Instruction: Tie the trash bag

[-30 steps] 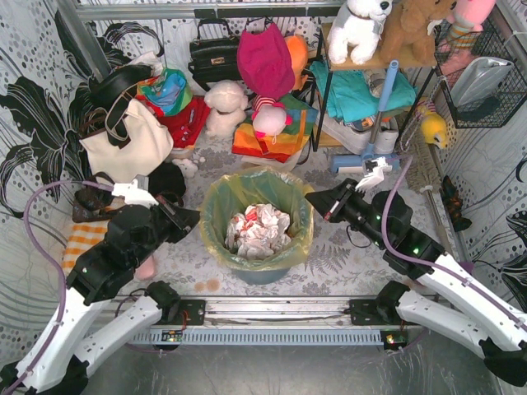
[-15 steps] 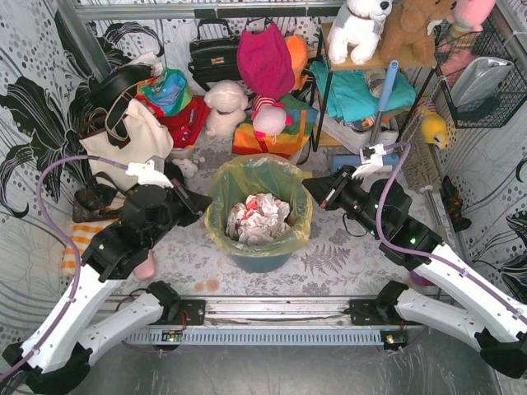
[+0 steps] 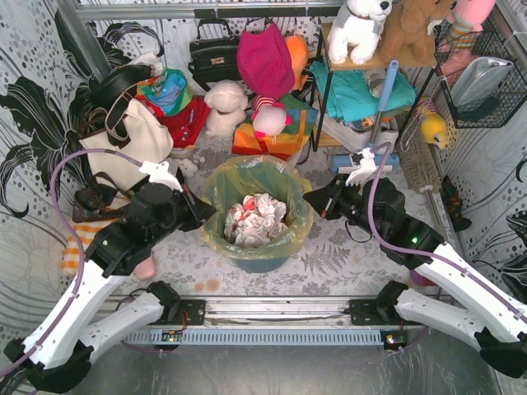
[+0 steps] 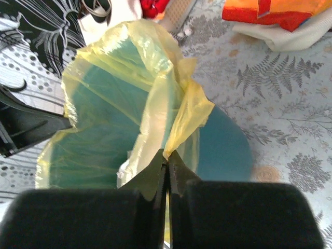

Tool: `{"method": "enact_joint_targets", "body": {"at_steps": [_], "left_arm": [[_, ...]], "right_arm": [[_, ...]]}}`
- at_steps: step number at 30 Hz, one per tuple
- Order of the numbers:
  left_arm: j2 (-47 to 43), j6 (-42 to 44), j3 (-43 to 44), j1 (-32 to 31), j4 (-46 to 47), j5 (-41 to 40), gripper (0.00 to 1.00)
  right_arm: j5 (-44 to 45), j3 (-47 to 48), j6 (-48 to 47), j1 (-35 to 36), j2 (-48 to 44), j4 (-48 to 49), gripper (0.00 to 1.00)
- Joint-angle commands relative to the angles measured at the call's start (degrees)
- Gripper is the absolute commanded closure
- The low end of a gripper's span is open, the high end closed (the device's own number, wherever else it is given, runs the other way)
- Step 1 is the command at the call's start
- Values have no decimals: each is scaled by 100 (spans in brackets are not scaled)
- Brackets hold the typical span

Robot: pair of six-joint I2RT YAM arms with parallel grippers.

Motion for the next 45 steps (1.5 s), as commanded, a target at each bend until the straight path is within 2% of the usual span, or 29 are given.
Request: {"method": "enact_joint_targets", "body": {"at_steps": [1, 7, 12, 16, 22, 25, 33, 38, 45], "left_arm": [[-37, 408, 304, 2, -546, 285, 100], [-15, 456, 697, 3, -776, 117, 100], [71, 310, 725, 3, 130, 729, 100], [276, 209, 814, 6, 655, 1226, 100], [591, 284, 1448, -1, 641, 852, 100], [652, 299, 1564, -2, 720, 719, 100], [835, 205, 1092, -1, 1129, 1016, 100], [898, 261, 754, 4, 1072, 891, 100], [1010, 404, 748, 19, 837, 770, 100]], "right_arm": [[-183, 399, -413, 19, -14, -547, 100], [-110, 390, -434, 19, -175, -341, 100], [-134, 552, -449, 19, -18, 126, 100], [-105, 1170, -806, 19, 324, 139, 100], [136, 2054, -1288, 19, 762, -26, 100], [420, 2167, -1407, 19, 813, -183, 100], [574, 1458, -1124, 19, 540, -207, 100], [482, 916, -993, 19, 335, -170, 100], [459, 215, -798, 19, -251, -346, 100]]}}
